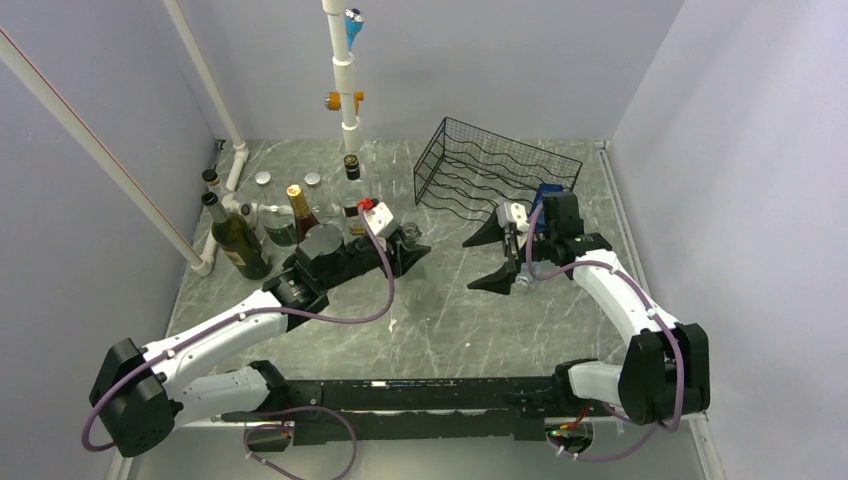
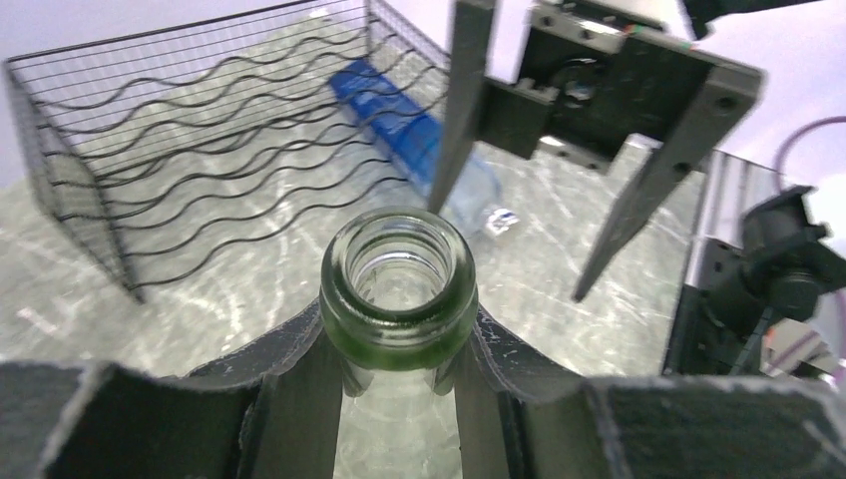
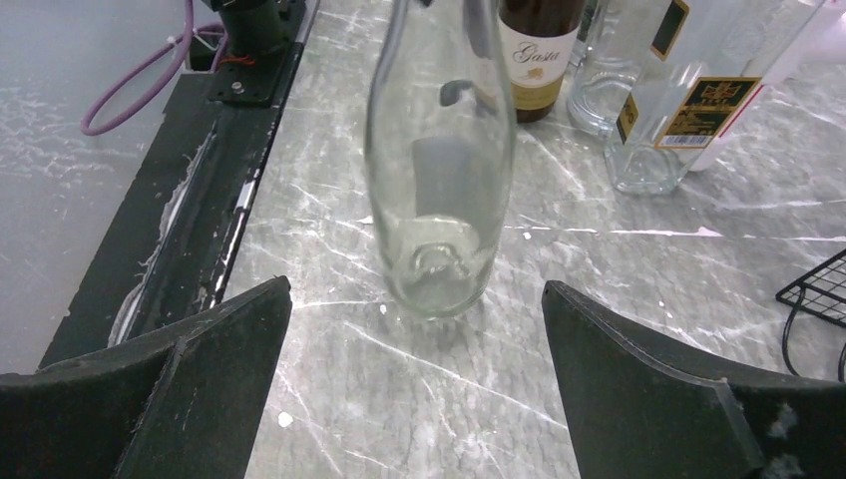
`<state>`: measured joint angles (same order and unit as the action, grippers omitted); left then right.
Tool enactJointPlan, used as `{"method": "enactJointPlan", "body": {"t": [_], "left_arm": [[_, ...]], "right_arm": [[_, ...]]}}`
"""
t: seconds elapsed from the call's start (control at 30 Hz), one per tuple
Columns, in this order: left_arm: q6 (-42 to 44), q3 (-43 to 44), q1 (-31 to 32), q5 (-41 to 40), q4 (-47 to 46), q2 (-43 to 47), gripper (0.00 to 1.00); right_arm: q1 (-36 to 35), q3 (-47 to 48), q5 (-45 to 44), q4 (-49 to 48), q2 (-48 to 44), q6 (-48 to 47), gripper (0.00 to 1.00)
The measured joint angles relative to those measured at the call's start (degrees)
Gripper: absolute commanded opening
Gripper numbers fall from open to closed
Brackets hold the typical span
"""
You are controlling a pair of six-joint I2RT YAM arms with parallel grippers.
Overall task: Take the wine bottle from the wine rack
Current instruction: Place the wine bottle at the center of the board.
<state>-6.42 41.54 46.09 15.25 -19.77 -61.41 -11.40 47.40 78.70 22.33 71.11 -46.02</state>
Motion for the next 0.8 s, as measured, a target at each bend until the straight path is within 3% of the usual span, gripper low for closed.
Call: {"method": "enactJointPlan", "body": {"t": [0.43,0.8], "left_arm": [[4.5,0.0,-8.3,-11.8,5.6,1.7,0.0],[6.7,0.0,-13.4,-14.6,5.6,1.6,0.0]], "right_arm": [[1.2,0.0,0.9,-0.1,-0.3,0.1,1.0],[1.6,0.0,0.9,-0.3,-0.3,0.2,1.0]]}}
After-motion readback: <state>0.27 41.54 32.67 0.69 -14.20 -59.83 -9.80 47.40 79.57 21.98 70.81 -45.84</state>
